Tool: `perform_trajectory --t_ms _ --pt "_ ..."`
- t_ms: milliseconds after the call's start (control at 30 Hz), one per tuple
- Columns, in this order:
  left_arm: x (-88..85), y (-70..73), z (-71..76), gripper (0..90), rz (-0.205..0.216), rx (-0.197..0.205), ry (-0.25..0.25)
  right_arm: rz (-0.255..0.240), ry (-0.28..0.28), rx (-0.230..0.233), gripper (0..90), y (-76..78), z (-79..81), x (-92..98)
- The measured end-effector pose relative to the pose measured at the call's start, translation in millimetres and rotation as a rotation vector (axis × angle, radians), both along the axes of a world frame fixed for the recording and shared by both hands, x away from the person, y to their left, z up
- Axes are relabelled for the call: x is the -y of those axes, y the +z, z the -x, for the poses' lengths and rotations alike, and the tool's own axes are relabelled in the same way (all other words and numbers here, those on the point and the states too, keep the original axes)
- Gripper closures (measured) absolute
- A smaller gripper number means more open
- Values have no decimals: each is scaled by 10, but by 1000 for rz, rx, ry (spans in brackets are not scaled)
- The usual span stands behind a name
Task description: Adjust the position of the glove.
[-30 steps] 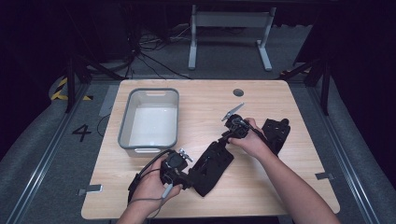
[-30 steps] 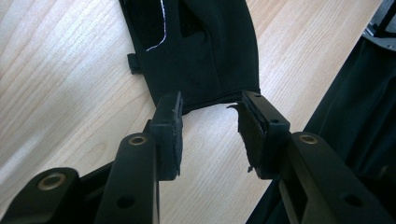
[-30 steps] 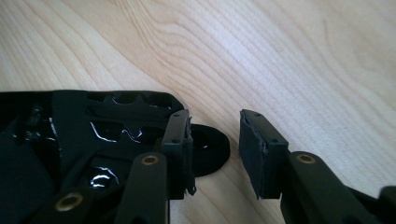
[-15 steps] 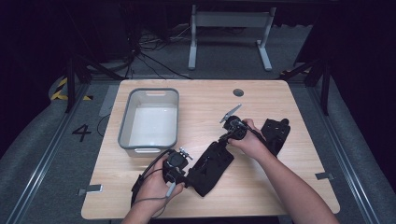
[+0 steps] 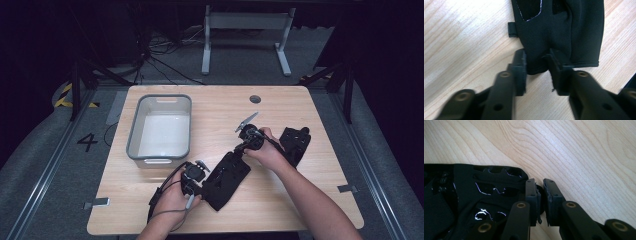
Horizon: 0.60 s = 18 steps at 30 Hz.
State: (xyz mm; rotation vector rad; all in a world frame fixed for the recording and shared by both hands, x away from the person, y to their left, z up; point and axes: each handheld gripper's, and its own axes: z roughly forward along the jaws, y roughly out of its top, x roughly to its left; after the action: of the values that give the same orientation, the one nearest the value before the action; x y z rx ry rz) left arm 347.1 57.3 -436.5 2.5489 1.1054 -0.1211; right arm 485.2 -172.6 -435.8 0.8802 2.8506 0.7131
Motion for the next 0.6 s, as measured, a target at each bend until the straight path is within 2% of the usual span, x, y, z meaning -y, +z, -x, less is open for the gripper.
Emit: perform_trajectory --t_ms 67,133,267,367,500,533,600 --pt "7 11 8 846 -3 11 -11 1 -3 2 831 0 4 -3" --pt "18 19 21 852 -7 23 -17 0 -4 1 831 0 3 -3" --pt "21 45 34 858 5 16 -24 -2 -4 0 842 5 2 0" --pt "3 88 48 858 25 16 -33 -19 -19 -34 855 32 -6 38" --pt "-28 157 59 858 54 17 -46 -66 -32 -48 860 180 61 187" --pt "-42 194 57 858 61 16 -47 -82 -41 -51 860 263 125 257" --pt "-56 227 54 858 66 21 -50 -84 -39 -55 860 294 153 282"
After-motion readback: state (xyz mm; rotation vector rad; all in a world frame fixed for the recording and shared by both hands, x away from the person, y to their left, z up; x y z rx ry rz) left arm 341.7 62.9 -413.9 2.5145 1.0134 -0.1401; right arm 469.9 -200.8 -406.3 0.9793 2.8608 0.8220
